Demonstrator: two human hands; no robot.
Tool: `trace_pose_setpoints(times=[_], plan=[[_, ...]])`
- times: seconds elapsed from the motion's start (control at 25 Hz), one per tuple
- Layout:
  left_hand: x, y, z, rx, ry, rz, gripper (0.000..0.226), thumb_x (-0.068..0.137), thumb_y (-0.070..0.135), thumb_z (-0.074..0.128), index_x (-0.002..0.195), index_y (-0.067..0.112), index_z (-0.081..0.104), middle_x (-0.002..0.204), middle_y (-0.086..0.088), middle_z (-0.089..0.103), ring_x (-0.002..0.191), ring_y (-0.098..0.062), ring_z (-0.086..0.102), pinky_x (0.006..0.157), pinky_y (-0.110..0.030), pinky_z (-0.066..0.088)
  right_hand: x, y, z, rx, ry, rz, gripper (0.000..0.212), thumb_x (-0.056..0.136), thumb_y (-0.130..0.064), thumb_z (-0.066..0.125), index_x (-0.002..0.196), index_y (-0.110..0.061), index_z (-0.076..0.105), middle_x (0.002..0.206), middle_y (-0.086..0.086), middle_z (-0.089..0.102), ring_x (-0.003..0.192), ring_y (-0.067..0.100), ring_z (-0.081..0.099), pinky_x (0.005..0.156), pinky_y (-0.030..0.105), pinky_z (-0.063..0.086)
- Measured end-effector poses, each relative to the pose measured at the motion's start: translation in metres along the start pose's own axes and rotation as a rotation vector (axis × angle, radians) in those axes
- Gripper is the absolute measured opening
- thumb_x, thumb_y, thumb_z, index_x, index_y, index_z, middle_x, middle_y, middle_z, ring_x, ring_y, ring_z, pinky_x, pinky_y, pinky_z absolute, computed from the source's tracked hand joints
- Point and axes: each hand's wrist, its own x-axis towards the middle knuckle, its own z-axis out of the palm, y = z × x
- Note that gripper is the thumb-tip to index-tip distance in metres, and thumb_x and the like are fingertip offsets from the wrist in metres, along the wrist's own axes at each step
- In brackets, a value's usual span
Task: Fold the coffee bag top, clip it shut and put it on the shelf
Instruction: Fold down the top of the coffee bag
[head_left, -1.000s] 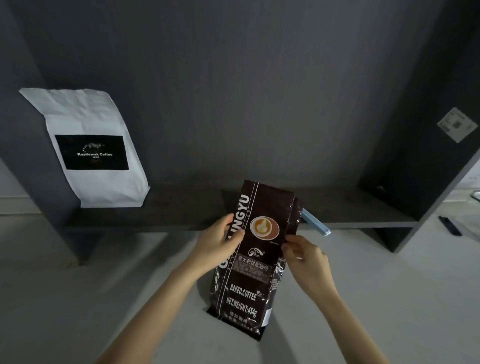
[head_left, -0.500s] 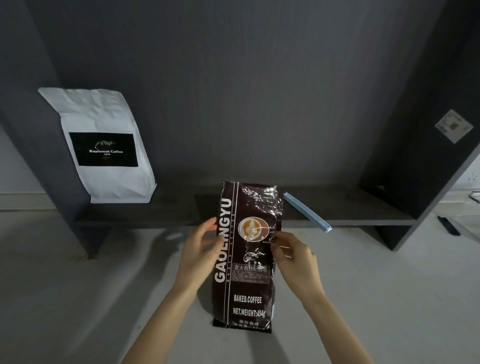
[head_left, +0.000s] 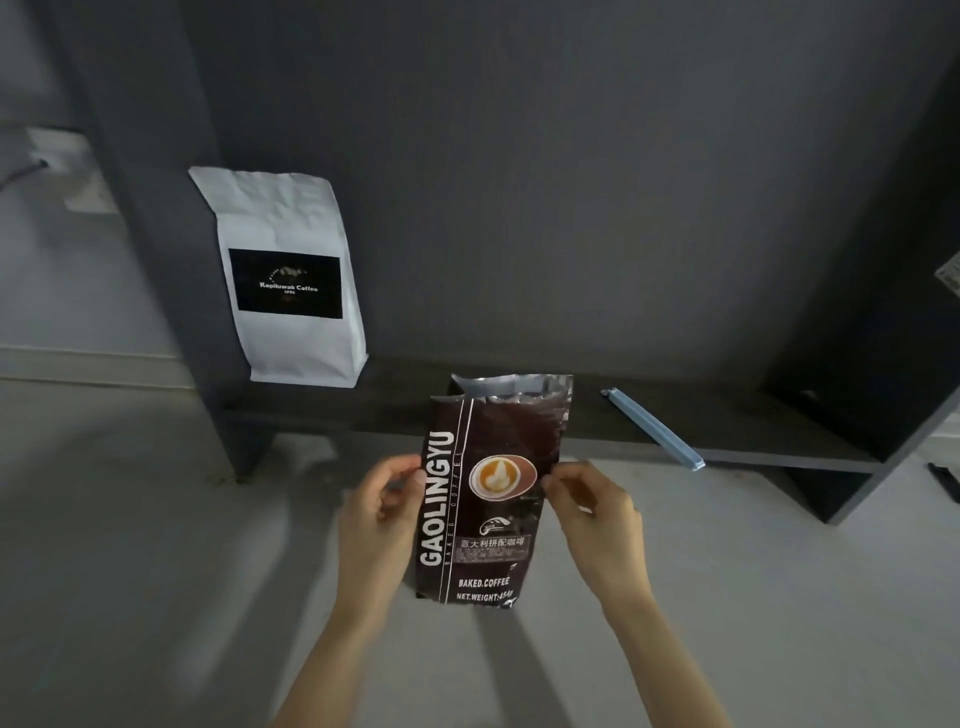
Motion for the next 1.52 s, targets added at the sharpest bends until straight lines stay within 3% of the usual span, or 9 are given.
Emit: trace_pose_setpoints(times=[0.08, 0.2, 0.36, 0.68, 0.88, 1.12, 1.24, 1.36, 1.52], plan=[[-0.001, -0.002, -0.002, -0.008, 0.0, 0.007, 0.027, 0.085, 0.005, 0.053, 0.077, 0.03, 0.056, 0.079, 0.011, 0.064, 0.061, 0.014, 0.058, 0.058, 0.0, 0.042, -0.003, -0.002, 0.005, 0.003, 0.041, -0.008, 0.003, 0.082, -0.014, 0.059, 0.083, -0.016, 0.062, 0.09, 0.002, 0.061, 0.076, 0.004, 0.057, 0.068, 0.005, 0.044], [-0.002, -0.004, -0.002, -0.006, -0.035, 0.021, 0.028, 0.084, 0.006, 0.054, 0.076, 0.033, 0.056, 0.079, 0.012, 0.064, 0.062, 0.012, 0.058, 0.058, -0.001, 0.042, -0.007, 0.0, 0.009, 0.012, 0.06, 0.009, 0.007, 0.081, -0.017, 0.061, 0.085, -0.02, 0.056, 0.103, 0.0, 0.055, 0.089, 0.014, 0.054, 0.08, 0.025, 0.044], [-0.002, -0.003, -0.001, -0.011, -0.098, 0.027, 0.03, 0.084, 0.007, 0.054, 0.077, 0.037, 0.056, 0.081, 0.012, 0.065, 0.063, 0.011, 0.058, 0.055, -0.003, 0.043, -0.008, 0.0, 0.006, 0.116, 0.031, 0.056, 0.004, 0.082, -0.016, 0.059, 0.086, -0.019, 0.058, 0.089, 0.0, 0.066, 0.078, 0.0, 0.059, 0.058, 0.004, 0.046], [0.001, -0.009, -0.005, -0.083, -0.174, -0.025, 0.035, 0.084, 0.009, 0.054, 0.105, 0.036, 0.047, 0.078, -0.003, 0.063, 0.064, 0.004, 0.062, 0.055, -0.013, 0.052, -0.008, 0.001, 0.004, 0.123, 0.043, 0.052, 0.016, 0.081, -0.015, 0.06, 0.093, -0.021, 0.052, 0.082, -0.008, 0.06, 0.073, -0.003, 0.055, 0.058, 0.008, 0.042], [0.001, -0.01, -0.006, -0.074, -0.165, -0.016, 0.021, 0.085, 0.004, 0.053, 0.096, 0.02, 0.06, 0.083, 0.007, 0.064, 0.064, 0.011, 0.06, 0.052, -0.005, 0.046, -0.009, 0.002, 0.005, 0.102, 0.025, 0.033, 0.021, 0.082, -0.015, 0.059, 0.103, -0.016, 0.058, 0.083, -0.005, 0.06, 0.074, -0.001, 0.054, 0.059, 0.012, 0.041], [0.003, -0.012, -0.011, 0.085, -0.085, 0.02, 0.027, 0.082, 0.01, 0.058, 0.078, 0.036, 0.057, 0.085, 0.0, 0.064, 0.069, 0.012, 0.057, 0.065, -0.007, 0.044, -0.007, 0.005, 0.001, 0.131, -0.02, -0.038, 0.018, 0.08, -0.009, 0.061, 0.09, -0.024, 0.056, 0.083, -0.008, 0.063, 0.086, 0.011, 0.06, 0.073, 0.023, 0.05], [0.002, -0.008, -0.01, 0.062, -0.112, 0.021, 0.025, 0.082, 0.007, 0.057, 0.078, 0.032, 0.059, 0.083, 0.006, 0.068, 0.07, 0.014, 0.058, 0.063, -0.001, 0.041, -0.006, 0.003, -0.002, 0.202, -0.052, -0.097, 0.026, 0.082, -0.005, 0.057, 0.097, -0.026, 0.056, 0.088, -0.009, 0.065, 0.082, 0.002, 0.062, 0.071, 0.013, 0.051], [0.001, -0.002, -0.011, -0.04, -0.13, 0.042, 0.033, 0.083, 0.001, 0.054, 0.08, 0.034, 0.06, 0.07, 0.023, 0.07, 0.072, 0.016, 0.06, 0.065, 0.001, 0.042, -0.007, 0.003, -0.004, 0.239, -0.06, -0.127, 0.03, 0.084, 0.0, 0.052, 0.088, -0.03, 0.059, 0.088, -0.007, 0.068, 0.078, -0.003, 0.062, 0.067, 0.007, 0.048], [0.001, -0.001, -0.012, -0.032, -0.146, 0.073, 0.036, 0.084, -0.004, 0.049, 0.076, 0.027, 0.065, 0.074, 0.016, 0.07, 0.074, 0.011, 0.062, 0.067, 0.0, 0.043, -0.008, 0.008, -0.007, 0.234, -0.091, -0.137, 0.045, 0.083, 0.012, 0.042, 0.076, -0.028, 0.061, 0.073, -0.018, 0.069, 0.073, -0.005, 0.06, 0.064, 0.007, 0.047]])
